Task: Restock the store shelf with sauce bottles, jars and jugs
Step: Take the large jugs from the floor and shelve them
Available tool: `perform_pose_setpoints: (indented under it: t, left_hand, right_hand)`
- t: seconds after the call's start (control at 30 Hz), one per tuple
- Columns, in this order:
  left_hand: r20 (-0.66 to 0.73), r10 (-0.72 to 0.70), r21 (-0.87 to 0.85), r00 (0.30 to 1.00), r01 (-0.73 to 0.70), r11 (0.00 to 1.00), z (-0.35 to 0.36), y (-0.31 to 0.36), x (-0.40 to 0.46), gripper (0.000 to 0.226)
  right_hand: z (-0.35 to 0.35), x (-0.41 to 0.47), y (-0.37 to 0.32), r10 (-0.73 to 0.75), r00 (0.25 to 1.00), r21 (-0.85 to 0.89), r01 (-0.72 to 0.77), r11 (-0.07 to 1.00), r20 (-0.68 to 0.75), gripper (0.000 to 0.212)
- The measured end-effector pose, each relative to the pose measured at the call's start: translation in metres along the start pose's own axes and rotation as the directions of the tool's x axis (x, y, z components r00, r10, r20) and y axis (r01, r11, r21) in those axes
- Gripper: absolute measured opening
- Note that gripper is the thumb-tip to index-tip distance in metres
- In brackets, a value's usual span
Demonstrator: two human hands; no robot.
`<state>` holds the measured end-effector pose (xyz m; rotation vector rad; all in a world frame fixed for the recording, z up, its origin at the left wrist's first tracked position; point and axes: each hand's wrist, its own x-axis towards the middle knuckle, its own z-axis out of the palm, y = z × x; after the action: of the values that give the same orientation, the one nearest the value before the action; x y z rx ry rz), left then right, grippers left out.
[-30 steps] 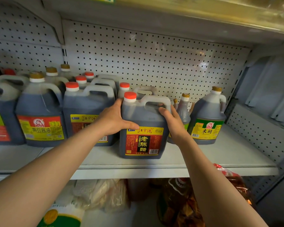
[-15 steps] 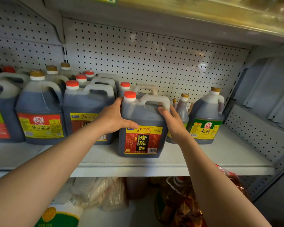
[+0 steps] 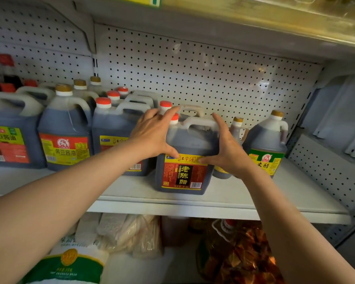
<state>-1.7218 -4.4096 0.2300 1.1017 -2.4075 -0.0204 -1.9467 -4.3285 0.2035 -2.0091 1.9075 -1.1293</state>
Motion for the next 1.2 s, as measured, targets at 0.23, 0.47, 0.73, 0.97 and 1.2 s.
perform_pose_setpoints:
  t: [0.23, 0.47, 0.73, 0.97, 1.2]
  left_hand:
    - [-0.033, 0.020, 0.043, 0.999, -0.019, 0.999, -0.001, -0.001, 0.002, 0.123]
    - [-0.009, -0.020, 0.087, 1.000, 0.021, 0.996, -0.007, -0.010, 0.014, 0.124]
    - [0.003, -0.020, 0.137, 1.000, 0.020, 0.990, -0.005, -0.016, 0.028, 0.128]
    - [-0.011, 0.000, 0.274, 1.000, 0.003, 0.962, 0.010, -0.029, 0.053, 0.128]
    - [-0.007, -0.037, 0.324, 0.999, 0.038, 0.945, 0.013, -0.026, 0.058, 0.120]
  right_hand:
    - [0.002, 0.003, -0.005, -0.017, 0.995, -0.050, 0.012, 0.999, -0.094, 0.115]
    - [0.015, 0.029, 0.000, -0.034, 0.994, -0.054, 0.028, 0.998, -0.104, 0.118]
    - [0.017, 0.042, 0.004, -0.021, 0.996, -0.057, 0.016, 0.998, -0.086, 0.116]
    - [0.024, 0.060, 0.004, 0.009, 0.995, -0.073, -0.017, 0.997, -0.103, 0.114]
    - [0.026, 0.065, -0.002, 0.061, 0.994, -0.119, -0.071, 0.990, -0.093, 0.115]
